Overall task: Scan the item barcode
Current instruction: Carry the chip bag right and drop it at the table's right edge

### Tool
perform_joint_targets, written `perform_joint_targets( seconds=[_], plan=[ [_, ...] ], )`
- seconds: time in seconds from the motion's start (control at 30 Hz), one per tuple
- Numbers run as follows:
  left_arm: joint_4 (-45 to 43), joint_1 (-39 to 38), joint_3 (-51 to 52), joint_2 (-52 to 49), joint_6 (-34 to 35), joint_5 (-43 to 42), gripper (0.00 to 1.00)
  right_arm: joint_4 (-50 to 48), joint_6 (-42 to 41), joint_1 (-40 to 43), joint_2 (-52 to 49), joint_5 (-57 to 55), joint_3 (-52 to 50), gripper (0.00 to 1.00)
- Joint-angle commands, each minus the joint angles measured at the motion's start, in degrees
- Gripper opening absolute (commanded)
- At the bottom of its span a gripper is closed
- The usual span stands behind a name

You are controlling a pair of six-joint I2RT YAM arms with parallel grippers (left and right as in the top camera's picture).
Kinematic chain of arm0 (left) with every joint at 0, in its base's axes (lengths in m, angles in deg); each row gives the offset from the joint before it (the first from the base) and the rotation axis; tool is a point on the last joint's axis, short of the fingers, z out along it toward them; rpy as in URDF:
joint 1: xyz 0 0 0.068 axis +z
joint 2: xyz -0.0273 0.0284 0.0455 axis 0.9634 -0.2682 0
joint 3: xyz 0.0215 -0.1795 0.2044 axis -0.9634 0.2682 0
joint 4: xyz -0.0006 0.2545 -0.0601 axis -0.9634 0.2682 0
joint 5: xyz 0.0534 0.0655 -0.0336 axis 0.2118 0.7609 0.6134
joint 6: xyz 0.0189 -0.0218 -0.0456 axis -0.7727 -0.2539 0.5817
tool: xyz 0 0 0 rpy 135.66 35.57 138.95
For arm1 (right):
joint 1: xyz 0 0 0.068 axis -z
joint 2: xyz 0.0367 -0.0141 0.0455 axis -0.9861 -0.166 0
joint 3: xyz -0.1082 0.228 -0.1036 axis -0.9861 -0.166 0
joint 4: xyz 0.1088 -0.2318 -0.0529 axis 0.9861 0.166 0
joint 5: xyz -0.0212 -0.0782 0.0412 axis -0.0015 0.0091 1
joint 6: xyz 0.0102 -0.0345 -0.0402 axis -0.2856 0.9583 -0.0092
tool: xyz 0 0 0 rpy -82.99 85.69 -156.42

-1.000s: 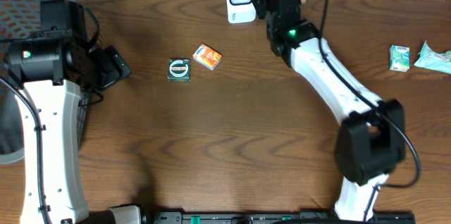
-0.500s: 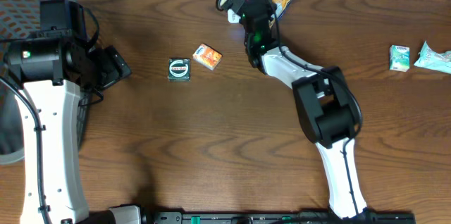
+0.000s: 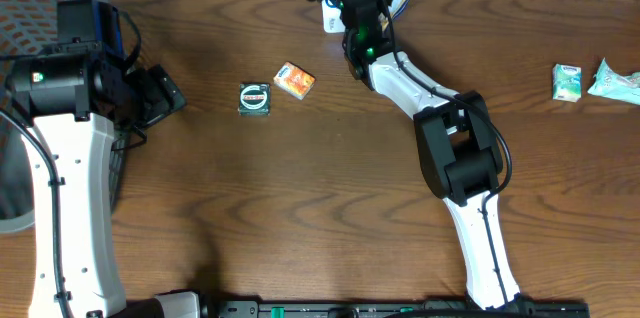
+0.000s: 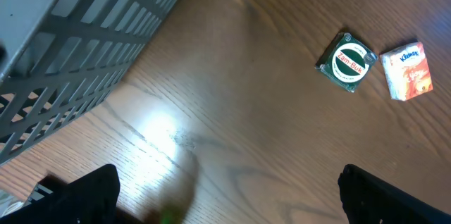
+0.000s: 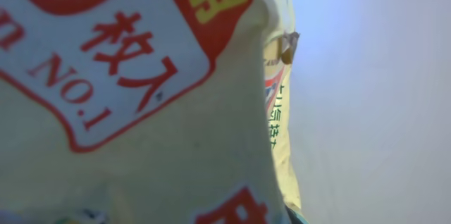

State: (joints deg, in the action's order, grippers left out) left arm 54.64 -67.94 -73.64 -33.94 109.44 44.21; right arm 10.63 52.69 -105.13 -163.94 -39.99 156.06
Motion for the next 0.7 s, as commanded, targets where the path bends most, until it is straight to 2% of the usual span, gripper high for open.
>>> perform_joint_targets(
  seconds=[0.0, 0.1, 0.2, 0.33, 0.4, 0.67],
  plan=[
    [0.2, 0.1, 0.2, -0.4, 0.3, 0.3, 0.98, 0.6, -3.0, 0.7, 1.4, 0.2, 0.9, 0.08],
    [0.2, 0.1, 0.2, -0.4, 0.3, 0.3, 0.98, -1.2, -3.8, 1.4, 1.7, -4.0, 0.9, 0.04],
    [0.2, 0.1, 0.2, -0.4, 0.3, 0.3, 0.98, -0.8, -8.0, 2.3, 3.3, -6.5, 0.9, 0.02],
    [0.2, 0.1, 0.2, -0.4, 0.3, 0.3, 0.98, 4.1, -13.5, 4.9, 7.8, -11.3, 0.9, 0.02],
    [0.2, 0.1, 0.2, -0.4, 0.3, 0.3, 0.98, 8.9, -17.8, 7.1, 10.1, -13.6, 0.9, 0.01],
    [0.2, 0.1, 0.2, -0.4, 0.3, 0.3, 0.98, 41.5, -41.2, 20.6, 17.6, -14.5, 0.9, 0.01]
  ],
)
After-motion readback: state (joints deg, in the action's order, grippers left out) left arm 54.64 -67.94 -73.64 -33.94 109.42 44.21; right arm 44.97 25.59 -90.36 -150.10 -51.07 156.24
